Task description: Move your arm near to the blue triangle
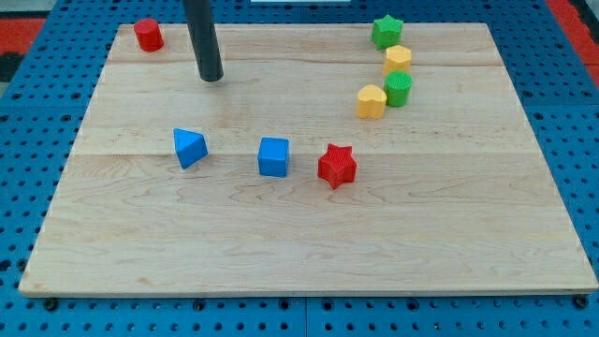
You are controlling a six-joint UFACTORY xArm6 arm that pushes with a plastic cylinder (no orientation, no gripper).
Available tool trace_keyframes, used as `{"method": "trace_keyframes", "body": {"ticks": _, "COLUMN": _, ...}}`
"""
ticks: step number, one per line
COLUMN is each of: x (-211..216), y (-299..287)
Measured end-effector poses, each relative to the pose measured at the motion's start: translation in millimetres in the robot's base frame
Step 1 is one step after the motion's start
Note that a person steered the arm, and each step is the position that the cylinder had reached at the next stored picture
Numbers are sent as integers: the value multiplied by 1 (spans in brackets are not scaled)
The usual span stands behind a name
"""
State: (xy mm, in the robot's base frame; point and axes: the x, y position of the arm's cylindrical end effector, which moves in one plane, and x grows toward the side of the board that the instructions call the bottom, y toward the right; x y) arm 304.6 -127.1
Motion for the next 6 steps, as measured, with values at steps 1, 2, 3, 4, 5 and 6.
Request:
{"method": "trace_keyframes", "body": {"ticks": 1, "x": 0, "y": 0}}
{"method": "trace_keyframes", "body": {"ticks": 2, "x": 9, "y": 18}}
{"method": "trace_keyframes", "body": {"ticks": 3, "x": 29, "y": 23}}
{"method": "trace_keyframes", "body": {"ticks": 4, "x": 45, "y": 23}}
{"method": "trace_keyframes", "body": {"ticks": 5, "x": 50, "y": 16}}
{"method": "trace_keyframes", "body": {"ticks": 6, "x": 63, "y": -15}}
